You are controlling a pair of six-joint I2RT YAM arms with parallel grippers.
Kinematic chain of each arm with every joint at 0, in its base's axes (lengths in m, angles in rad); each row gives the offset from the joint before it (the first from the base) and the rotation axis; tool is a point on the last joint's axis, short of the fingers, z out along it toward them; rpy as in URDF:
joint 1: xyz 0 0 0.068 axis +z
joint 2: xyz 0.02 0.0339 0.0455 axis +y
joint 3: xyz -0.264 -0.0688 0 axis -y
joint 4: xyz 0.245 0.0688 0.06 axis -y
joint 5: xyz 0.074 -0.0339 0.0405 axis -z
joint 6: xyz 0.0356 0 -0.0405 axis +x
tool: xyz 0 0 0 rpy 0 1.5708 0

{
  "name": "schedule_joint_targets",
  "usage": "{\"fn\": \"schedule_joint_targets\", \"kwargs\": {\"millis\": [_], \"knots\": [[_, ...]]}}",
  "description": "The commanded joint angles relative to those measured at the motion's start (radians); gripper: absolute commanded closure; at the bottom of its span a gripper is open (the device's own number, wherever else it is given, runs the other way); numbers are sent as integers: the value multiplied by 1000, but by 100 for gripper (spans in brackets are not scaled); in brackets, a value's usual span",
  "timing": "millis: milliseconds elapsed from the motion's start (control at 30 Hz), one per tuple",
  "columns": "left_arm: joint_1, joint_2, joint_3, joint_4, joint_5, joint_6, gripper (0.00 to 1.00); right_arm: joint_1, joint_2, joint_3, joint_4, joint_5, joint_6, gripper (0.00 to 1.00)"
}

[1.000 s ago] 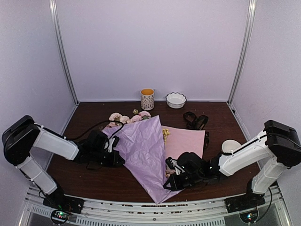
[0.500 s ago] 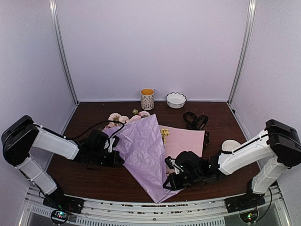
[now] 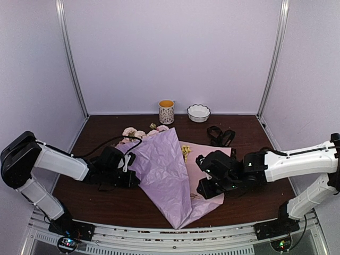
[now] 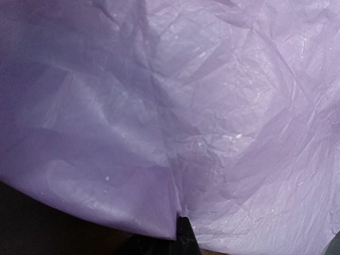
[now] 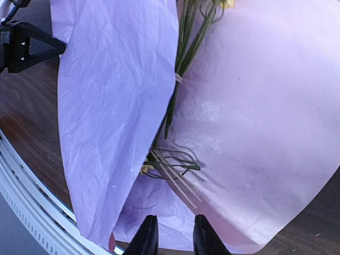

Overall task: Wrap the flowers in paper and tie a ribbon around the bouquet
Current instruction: Pass from the right arm to the left, then press the fold line on the 2/3-folded wrapping paper.

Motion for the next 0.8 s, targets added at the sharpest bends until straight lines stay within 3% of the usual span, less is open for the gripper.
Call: {"fn": "schedule_joint_targets", "kwargs": {"millis": [0, 67, 167, 333, 600, 767], "knots": [[-5, -21, 8, -3, -21, 20, 100, 47, -47, 101, -97, 120, -132, 79], [-5, -20, 6, -1, -22, 21, 100, 84, -26, 101, 80, 46, -222, 90], [-5, -20, 0, 2, -21, 19, 100, 92, 112, 161, 307, -152, -306, 98], [-5, -24, -14, 26, -26, 1, 100, 83, 457, 466, 275, -336, -346, 100], [-5, -14, -23, 48, -23, -3, 100, -22, 622, 478, 503, -384, -144, 100], [-5, -1, -35, 82, -12, -13, 100, -28, 778, 635, 397, -419, -165, 100]]}}
